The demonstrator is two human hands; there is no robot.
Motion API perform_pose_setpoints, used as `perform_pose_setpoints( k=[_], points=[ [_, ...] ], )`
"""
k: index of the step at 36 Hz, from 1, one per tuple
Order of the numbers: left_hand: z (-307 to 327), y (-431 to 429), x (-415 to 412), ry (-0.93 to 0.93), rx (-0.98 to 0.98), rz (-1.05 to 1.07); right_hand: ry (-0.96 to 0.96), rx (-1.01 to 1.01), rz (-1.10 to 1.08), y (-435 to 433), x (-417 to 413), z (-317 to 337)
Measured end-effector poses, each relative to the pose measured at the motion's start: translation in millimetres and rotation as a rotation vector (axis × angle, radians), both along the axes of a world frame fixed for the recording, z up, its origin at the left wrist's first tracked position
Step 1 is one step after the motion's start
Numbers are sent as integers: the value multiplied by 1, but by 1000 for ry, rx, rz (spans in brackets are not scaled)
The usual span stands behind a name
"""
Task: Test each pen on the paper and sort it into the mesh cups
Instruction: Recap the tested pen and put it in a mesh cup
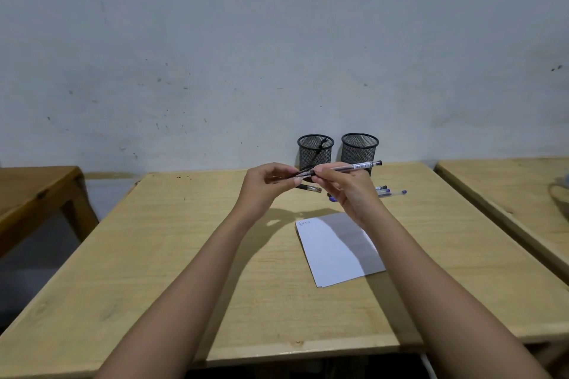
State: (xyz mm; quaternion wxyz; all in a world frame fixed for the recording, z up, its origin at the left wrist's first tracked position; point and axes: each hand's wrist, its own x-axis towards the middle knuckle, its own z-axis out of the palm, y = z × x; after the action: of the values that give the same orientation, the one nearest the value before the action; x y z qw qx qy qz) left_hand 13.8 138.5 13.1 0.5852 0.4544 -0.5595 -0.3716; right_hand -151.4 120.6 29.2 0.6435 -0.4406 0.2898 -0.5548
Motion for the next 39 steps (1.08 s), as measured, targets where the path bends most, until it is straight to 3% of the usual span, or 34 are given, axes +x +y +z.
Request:
perform_pose_setpoints(
  k=[7,19,39],
  points=[
    [0,-2,0,18,7,1,-42,38,-109,-3,-13,-1],
    [6,-2,-4,2,36,-62,57,-6,43,-6,-10,-1],
    [0,-12,-22,15,46,-33,97,-86,-45,-14,-18,-15]
  ],
)
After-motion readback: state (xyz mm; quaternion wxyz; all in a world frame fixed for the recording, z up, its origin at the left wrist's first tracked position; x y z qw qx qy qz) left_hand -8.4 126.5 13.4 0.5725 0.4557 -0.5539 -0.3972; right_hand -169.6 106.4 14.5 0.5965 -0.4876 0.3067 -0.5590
